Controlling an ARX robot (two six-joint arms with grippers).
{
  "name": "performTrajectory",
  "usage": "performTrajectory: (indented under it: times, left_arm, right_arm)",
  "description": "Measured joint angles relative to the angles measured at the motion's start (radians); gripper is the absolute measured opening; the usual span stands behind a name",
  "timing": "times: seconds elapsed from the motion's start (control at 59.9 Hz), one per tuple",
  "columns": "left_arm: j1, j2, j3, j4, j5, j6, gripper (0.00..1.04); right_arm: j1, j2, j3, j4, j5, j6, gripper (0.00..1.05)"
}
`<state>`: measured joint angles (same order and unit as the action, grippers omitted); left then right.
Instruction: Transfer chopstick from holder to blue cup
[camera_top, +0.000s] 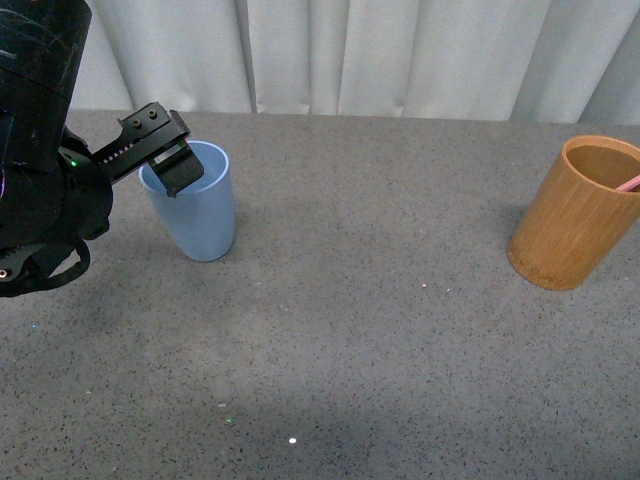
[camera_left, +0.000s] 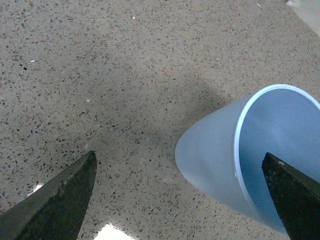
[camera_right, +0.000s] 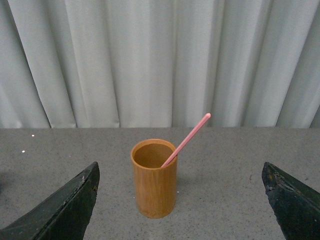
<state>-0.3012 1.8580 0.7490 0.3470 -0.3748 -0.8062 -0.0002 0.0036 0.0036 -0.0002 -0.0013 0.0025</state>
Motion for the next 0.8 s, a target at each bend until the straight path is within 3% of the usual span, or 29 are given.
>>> performTrajectory:
  times: [0.801]
  left_arm:
    - [0.026,0.067,0.078,-0.027,-0.06,-0.049,0.98]
  right_arm:
    - [0.0,0.0,0.0,0.0,0.0,0.0,0.95]
